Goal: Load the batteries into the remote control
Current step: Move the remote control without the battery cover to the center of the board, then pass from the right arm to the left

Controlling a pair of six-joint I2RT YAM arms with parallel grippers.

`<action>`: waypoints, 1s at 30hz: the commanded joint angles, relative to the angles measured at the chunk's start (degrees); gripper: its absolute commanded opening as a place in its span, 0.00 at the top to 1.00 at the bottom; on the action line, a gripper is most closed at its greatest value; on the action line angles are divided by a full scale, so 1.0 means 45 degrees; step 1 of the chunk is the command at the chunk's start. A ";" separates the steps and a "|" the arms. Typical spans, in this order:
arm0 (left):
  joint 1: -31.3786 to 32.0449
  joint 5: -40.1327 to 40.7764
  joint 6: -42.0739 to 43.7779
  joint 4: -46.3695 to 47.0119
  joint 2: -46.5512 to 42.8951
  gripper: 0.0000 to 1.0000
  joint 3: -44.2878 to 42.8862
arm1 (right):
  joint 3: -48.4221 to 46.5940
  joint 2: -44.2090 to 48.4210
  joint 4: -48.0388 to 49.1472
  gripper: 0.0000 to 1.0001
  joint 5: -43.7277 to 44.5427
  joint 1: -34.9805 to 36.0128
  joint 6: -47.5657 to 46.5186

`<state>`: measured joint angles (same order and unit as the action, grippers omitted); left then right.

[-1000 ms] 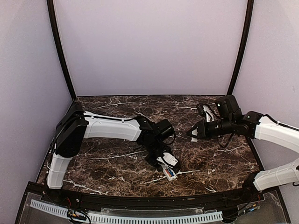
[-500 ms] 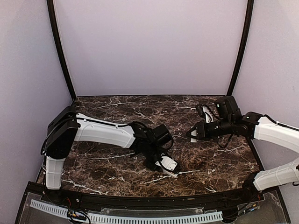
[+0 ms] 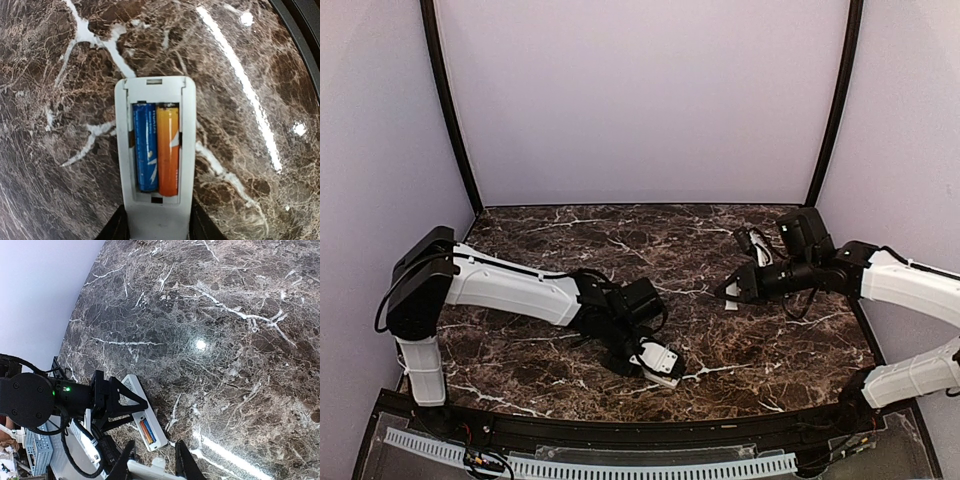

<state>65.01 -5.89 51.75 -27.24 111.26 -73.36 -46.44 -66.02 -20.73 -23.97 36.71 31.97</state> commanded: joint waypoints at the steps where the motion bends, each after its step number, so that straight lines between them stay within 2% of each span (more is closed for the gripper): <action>1: 0.0103 0.0137 -0.0476 -0.2636 -0.0588 0.57 0.1338 | -0.0029 -0.0249 0.0353 0.98 -0.0354 0.0171 -0.0205; 7: 0.0085 0.0093 -0.1263 -0.0931 -0.1869 0.49 0.1644 | -0.0909 -0.0761 0.0049 0.99 0.0158 0.0916 -0.0772; 17: 0.0084 -0.0405 -0.5054 0.1654 -0.4514 0.45 0.1214 | -0.3096 -0.1288 -0.0413 0.98 0.1559 0.1917 -0.1573; 21: 0.0084 -0.0743 -0.7892 0.3994 -0.5762 0.39 0.1696 | -0.3912 -0.1324 -0.0282 0.98 0.2207 0.2167 -0.1171; 24: 0.0069 -0.0575 -1.0891 0.6597 -0.6398 0.36 0.2214 | -0.4541 -0.1356 -0.0254 0.98 0.3009 0.2445 -0.0861; 27: -0.0029 0.0059 -1.3941 0.8382 -0.6749 0.40 0.2538 | -0.5033 -0.1352 -0.0177 0.98 0.3927 0.2755 -0.0428; 30: -0.0401 0.0231 -1.5578 1.0069 -0.6751 0.46 0.2899 | -0.5297 -0.1315 0.0104 0.98 0.4477 0.2975 0.0055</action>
<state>64.75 -6.57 -0.71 4.67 81.65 -63.11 -67.85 -71.77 -22.59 -9.78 48.60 28.86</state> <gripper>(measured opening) 0.560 0.208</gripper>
